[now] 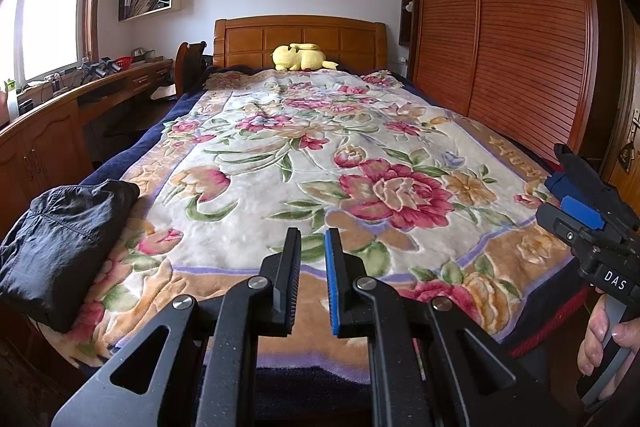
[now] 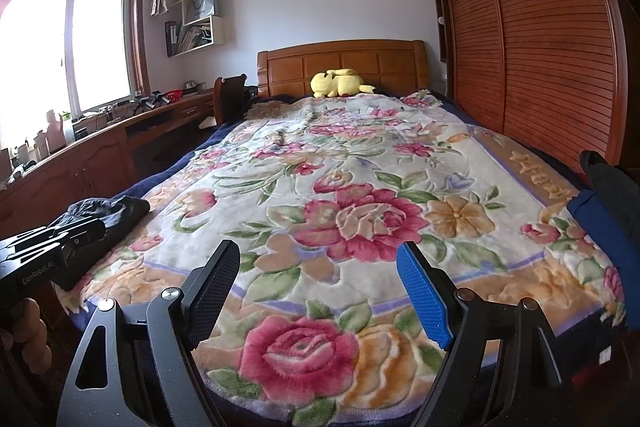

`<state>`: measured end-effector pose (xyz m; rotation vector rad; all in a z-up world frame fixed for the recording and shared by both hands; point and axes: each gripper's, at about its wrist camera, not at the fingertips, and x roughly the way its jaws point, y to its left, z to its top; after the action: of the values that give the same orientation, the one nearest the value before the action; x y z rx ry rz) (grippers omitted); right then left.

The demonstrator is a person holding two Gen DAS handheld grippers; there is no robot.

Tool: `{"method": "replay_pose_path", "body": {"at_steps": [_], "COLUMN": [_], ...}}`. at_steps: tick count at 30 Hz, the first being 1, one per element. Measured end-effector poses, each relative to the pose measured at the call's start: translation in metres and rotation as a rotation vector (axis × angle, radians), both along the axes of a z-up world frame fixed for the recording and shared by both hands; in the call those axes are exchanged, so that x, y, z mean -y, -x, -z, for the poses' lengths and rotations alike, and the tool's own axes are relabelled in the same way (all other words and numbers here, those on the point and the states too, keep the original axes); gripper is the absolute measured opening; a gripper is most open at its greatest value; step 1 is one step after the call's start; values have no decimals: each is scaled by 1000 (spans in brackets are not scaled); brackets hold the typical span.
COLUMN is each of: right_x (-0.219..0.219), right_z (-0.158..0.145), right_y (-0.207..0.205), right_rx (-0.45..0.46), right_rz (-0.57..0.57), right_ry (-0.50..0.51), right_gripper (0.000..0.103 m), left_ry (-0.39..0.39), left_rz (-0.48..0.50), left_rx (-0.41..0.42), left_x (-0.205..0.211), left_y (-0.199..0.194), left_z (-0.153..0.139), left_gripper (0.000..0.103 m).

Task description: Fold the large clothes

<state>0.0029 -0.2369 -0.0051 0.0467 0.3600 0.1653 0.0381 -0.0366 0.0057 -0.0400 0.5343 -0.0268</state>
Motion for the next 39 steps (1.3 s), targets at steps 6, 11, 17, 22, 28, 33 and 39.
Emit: {"method": "replay_pose_path", "body": {"at_steps": [6,11,17,22,28,33,39], "right_x": [-1,0,-1,0,-1,-2,-3], "right_z": [0,0,0,0,0,-1,-1], "right_y": [0,0,0,0,0,0,0], "right_rx": [0,-1,0,-1,-1,0,1], "right_rz": [2,3,2,2,2,3,4], "right_ry": [-2,-2,-1,-2,-2,-2,-3], "right_gripper": [82,82,82,82,82,82,82], "left_ry": [0,0,-1,0,1,-1,0], "left_rz": [-1,-2,-2,-4,-5,-6,-6], "left_rx": [0,0,0,0,1,0,1], "left_x": [1,1,2,2,2,2,2], "left_y": [0,0,1,1,1,1,1], "left_z": [1,1,1,1,1,1,1], "left_gripper": [12,12,12,12,12,12,12]}}
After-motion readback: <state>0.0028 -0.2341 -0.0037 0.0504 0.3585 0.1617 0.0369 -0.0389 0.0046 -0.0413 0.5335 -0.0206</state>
